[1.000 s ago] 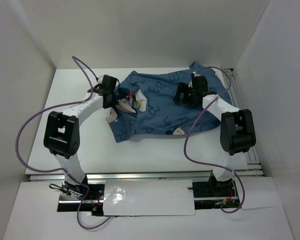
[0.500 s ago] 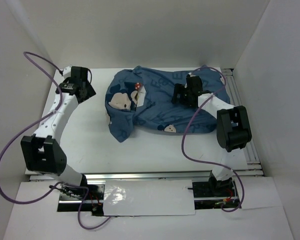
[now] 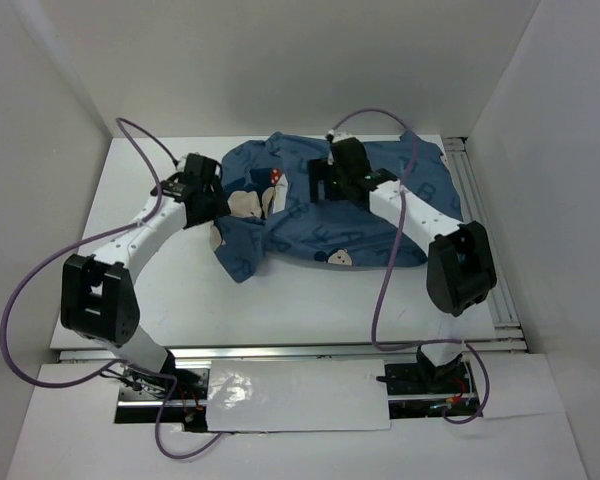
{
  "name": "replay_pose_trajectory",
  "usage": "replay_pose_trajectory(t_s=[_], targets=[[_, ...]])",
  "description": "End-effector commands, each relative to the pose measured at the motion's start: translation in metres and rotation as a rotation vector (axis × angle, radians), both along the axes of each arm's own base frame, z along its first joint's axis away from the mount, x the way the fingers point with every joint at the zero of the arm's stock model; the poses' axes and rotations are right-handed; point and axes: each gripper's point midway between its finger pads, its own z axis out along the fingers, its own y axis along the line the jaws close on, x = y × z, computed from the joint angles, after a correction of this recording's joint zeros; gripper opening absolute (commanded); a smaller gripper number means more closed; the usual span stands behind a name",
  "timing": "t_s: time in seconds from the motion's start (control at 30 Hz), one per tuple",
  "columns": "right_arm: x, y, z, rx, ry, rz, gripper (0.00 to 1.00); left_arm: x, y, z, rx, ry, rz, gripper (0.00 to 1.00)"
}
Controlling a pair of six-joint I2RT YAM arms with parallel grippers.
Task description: Put the pillow into the pillowcase
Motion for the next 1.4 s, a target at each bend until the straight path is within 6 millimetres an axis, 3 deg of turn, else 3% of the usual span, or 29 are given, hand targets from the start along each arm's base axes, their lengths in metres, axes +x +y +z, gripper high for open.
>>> replay_pose_trajectory(t_s=[0.0, 0.07, 0.17, 0.23, 0.27, 0.3, 0.33, 0.4, 0.47, 0.53, 0.57, 0.63, 0.67, 0.77, 0.8, 0.87, 0.9, 0.93, 0.97, 1.03, 1.1, 1.13, 1.17, 1.23, 1.3, 1.33, 1.37], targets=[[-0.005, 0.049, 0.056, -0.038, -0.113, 0.104, 0.95, -0.032, -0.036, -0.014, -0.07, 0.001, -0.133, 0.8], [-0.007, 0.053, 0.055, -0.023, -0.099, 0.087, 0.95, -0.048, -0.058, -0.021, -0.081, -0.009, -0.203, 0.8], [-0.015, 0.038, 0.047, 0.04, -0.058, 0.0, 0.96, -0.083, -0.071, -0.041, -0.061, 0.005, -0.278, 0.9], [-0.025, 0.018, 0.05, 0.084, -0.072, -0.056, 0.98, -0.098, -0.075, -0.057, -0.059, 0.012, -0.309, 0.93], [-0.029, 0.011, 0.051, 0.106, -0.075, -0.082, 0.98, -0.103, -0.08, -0.055, -0.075, -0.008, -0.329, 0.93], [-0.034, -0.002, 0.069, 0.14, -0.117, -0.138, 0.99, -0.111, -0.089, -0.063, -0.101, -0.01, -0.361, 0.94], [-0.04, -0.024, 0.056, 0.126, -0.095, -0.189, 0.99, -0.115, -0.093, -0.066, -0.114, -0.021, -0.379, 0.95], [-0.051, -0.053, 0.064, 0.136, -0.11, -0.266, 1.0, -0.127, -0.096, -0.077, -0.133, -0.033, -0.398, 1.0], [-0.067, -0.093, 0.045, 0.1, -0.044, -0.362, 1.0, -0.123, -0.096, -0.081, -0.127, -0.068, -0.381, 1.0], [-0.081, -0.118, 0.047, 0.103, -0.04, -0.418, 1.0, -0.118, -0.09, -0.088, -0.075, -0.079, -0.36, 1.0], [-0.092, -0.137, 0.033, 0.099, -0.001, -0.468, 1.0, -0.115, -0.091, -0.09, -0.076, -0.082, -0.36, 1.0], [-0.105, -0.157, 0.039, 0.122, -0.02, -0.532, 1.0, -0.105, -0.097, -0.087, -0.041, -0.101, -0.4, 1.0], [-0.116, -0.177, 0.028, 0.117, 0.007, -0.595, 1.0, -0.103, -0.099, -0.096, -0.033, -0.081, -0.401, 1.0], [-0.134, -0.217, 0.028, 0.117, -0.003, -0.723, 1.0, -0.091, -0.11, -0.097, 0.007, -0.098, -0.445, 1.0], [-0.138, -0.223, 0.029, 0.112, 0.002, -0.731, 1.0, -0.088, -0.11, -0.107, 0.031, -0.076, -0.446, 1.0], [-0.144, -0.235, 0.025, 0.107, 0.018, -0.756, 1.0, -0.077, -0.115, -0.108, 0.04, -0.073, -0.441, 1.0], [-0.146, -0.232, 0.023, 0.112, 0.033, -0.748, 1.0, -0.078, -0.114, -0.123, 0.059, -0.024, -0.442, 1.0], [-0.147, -0.234, 0.022, 0.113, 0.036, -0.745, 1.0, -0.074, -0.114, -0.126, 0.075, -0.02, -0.433, 1.0], [-0.147, -0.234, 0.022, 0.113, 0.036, -0.745, 1.0, -0.068, -0.117, -0.126, 0.077, -0.015, -0.433, 0.97], [-0.147, -0.237, 0.022, 0.113, 0.035, -0.754, 1.0, -0.066, -0.116, -0.143, 0.105, 0.038, -0.418, 0.7], [-0.147, -0.237, 0.022, 0.113, 0.035, -0.755, 1.0, -0.058, -0.114, -0.144, 0.116, 0.065, -0.389, 0.54], [-0.148, -0.242, 0.025, 0.108, 0.023, -0.772, 1.0, -0.055, -0.108, -0.145, 0.127, 0.072, -0.351, 0.05], [-0.151, -0.243, 0.024, 0.099, 0.031, -0.779, 1.0, -0.052, -0.107, -0.143, 0.121, 0.073, -0.313, 0.0], [-0.154, -0.247, 0.024, 0.084, 0.021, -0.797, 1.0, -0.056, -0.084, -0.146, 0.155, 0.111, -0.232, 0.0], [-0.158, -0.254, 0.026, 0.071, 0.014, -0.834, 1.0, -0.053, -0.064, -0.128, 0.158, 0.07, -0.108, 0.0], [-0.158, -0.254, 0.026, 0.071, 0.014, -0.834, 1.0, -0.069, -0.046, -0.124, 0.183, 0.126, -0.042, 0.0], [-0.157, -0.253, 0.026, 0.078, 0.016, -0.826, 1.0, -0.066, -0.031, -0.115, 0.155, 0.114, 0.057, 0.0]])
